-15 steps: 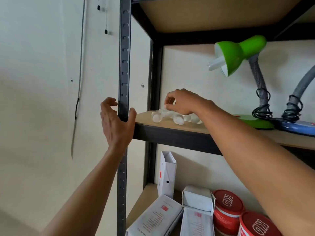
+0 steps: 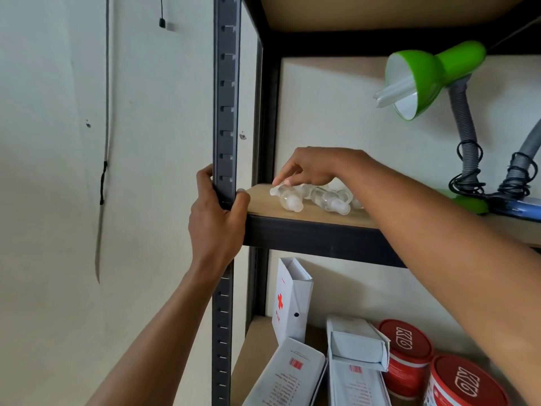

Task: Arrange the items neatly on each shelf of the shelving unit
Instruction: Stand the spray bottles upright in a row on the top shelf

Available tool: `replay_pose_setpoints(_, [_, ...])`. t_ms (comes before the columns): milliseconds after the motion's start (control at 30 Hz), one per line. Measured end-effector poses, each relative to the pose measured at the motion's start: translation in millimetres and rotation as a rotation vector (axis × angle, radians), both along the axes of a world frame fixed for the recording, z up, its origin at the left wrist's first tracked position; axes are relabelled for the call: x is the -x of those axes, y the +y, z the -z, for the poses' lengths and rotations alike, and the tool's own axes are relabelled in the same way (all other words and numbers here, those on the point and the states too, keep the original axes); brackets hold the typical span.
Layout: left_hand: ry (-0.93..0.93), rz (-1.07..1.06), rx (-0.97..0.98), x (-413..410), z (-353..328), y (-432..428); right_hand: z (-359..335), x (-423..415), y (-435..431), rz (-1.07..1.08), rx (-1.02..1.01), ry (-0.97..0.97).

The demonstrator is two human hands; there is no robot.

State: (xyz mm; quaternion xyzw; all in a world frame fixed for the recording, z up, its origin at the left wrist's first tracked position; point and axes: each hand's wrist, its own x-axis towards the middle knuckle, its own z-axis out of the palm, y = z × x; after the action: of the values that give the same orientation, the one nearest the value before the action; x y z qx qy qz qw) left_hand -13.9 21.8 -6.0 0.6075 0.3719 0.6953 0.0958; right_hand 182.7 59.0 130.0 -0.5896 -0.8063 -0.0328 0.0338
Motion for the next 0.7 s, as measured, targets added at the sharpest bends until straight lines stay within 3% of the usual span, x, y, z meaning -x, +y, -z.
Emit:
replay_pose_setpoints(133, [-0.002, 0.016, 0.019, 0.4, 0.1, -0.5, -0.6, 3.6, 4.6, 0.036, 0.051, -0.051])
replay_pose_setpoints(367, [-0.009, 0.046, 0.003, 0.6, 1.1, 1.7, -3.3, 6.2, 20.3, 0.012, -0.033, -0.047])
replay_pose_setpoints(500, [-0.02, 0.057, -0.005, -0.6, 3.1, 4.1, -14.1, 0.8, 30.9, 0.039, -0.13, 0.062])
replay_pose_setpoints(700, [-0.031, 0.071, -0.006, -0.9, 3.2, 6.0, -7.3, -3.9, 56.9, 0.176, -0.08, 0.318])
